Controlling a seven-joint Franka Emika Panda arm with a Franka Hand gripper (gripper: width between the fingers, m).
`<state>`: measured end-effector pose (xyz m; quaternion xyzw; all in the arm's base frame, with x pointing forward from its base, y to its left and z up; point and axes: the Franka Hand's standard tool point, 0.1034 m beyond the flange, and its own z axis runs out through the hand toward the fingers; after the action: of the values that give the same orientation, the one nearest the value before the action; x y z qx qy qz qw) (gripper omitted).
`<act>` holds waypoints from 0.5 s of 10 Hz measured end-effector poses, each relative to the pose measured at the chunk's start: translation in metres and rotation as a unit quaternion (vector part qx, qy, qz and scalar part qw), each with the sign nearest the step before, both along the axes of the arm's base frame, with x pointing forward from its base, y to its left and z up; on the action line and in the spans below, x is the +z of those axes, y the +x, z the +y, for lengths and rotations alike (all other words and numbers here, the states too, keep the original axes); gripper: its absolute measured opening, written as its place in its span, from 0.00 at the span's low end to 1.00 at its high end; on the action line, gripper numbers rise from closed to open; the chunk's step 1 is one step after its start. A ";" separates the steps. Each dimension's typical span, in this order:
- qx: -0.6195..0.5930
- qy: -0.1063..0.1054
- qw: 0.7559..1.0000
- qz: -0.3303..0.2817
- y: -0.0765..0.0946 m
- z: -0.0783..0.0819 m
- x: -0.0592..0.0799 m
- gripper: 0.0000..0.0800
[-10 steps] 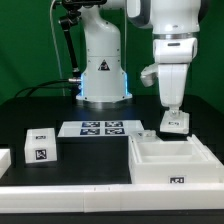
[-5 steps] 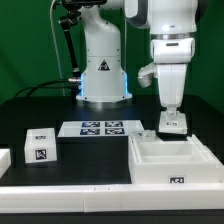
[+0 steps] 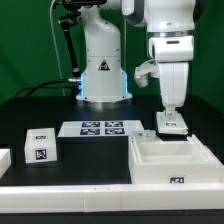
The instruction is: Assemble cabinet
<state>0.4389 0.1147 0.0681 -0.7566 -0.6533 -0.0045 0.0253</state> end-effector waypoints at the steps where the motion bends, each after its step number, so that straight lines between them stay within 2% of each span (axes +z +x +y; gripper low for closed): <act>1: 0.003 0.000 1.000 0.001 0.000 0.000 -0.001 0.09; 5: 0.010 0.006 1.000 -0.002 0.013 0.001 -0.005 0.09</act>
Offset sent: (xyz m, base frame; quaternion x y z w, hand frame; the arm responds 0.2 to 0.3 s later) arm 0.0208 0.0034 0.0005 -0.0133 0.0018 -0.0545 0.9984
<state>0.4521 0.1158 0.0629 -0.7502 -0.6606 -0.0095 0.0288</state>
